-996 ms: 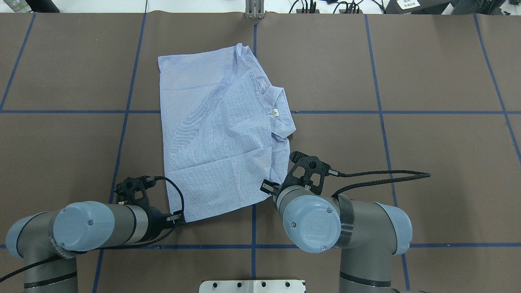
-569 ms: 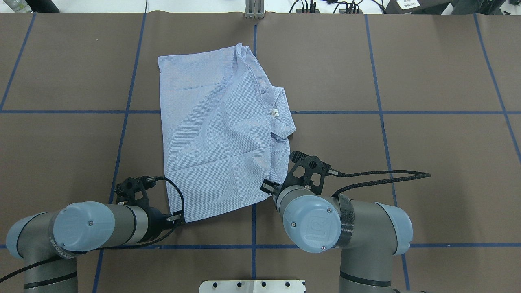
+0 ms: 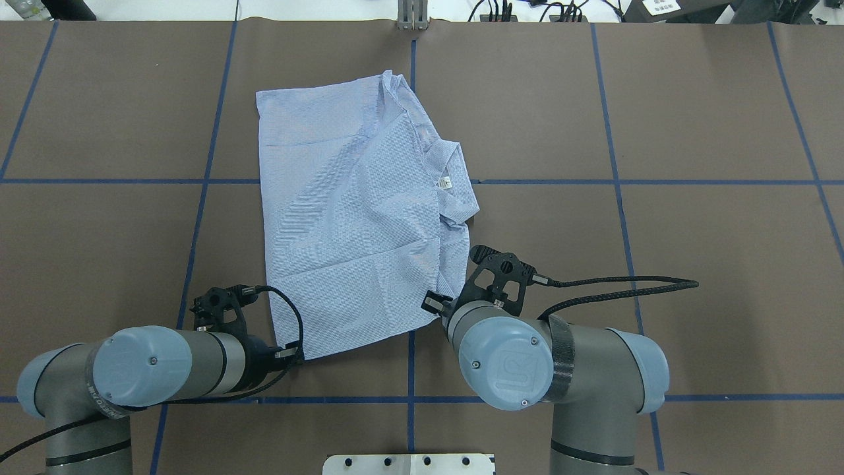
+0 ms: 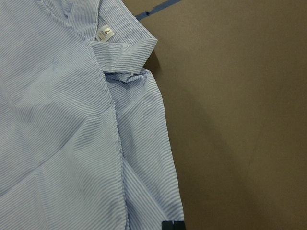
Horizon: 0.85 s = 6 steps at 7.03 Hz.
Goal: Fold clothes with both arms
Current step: 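Grasp the shirt edges nearest the robot with both grippers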
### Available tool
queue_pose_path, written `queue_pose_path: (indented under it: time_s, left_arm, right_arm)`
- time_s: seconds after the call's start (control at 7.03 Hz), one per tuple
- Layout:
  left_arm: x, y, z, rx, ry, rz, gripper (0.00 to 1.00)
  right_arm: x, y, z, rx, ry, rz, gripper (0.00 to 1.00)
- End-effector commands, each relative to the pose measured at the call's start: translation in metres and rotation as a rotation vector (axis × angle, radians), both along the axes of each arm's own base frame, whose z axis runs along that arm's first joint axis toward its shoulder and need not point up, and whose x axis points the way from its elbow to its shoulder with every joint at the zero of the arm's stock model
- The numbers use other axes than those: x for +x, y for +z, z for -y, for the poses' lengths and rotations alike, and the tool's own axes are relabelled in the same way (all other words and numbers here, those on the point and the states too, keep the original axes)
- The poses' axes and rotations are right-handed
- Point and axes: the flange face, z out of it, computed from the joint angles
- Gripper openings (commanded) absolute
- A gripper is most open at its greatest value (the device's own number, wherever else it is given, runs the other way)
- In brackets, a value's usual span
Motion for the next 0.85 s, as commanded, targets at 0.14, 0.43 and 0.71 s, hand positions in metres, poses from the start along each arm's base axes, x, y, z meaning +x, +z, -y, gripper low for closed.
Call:
queue_pose_path:
  time_s: [0.14, 0.43, 0.71]
  left_arm:
    - [0.002, 0.005, 0.001, -0.003, 0.000, 0.015, 0.07]
    - [-0.001, 0.003, 0.000, -0.001, 0.000, 0.010, 0.00]
    - [-0.018, -0.032, -0.002, 0.015, 0.000, -0.059, 0.00]
  right_arm:
    - [0.000, 0.000, 0.000, 0.000, 0.000, 0.000, 0.00]
    - [0.000, 0.002, 0.000, -0.001, 0.000, -0.003, 0.00]
    - [0.015, 0.001, -0.002, 0.002, 0.002, 0.012, 0.00]
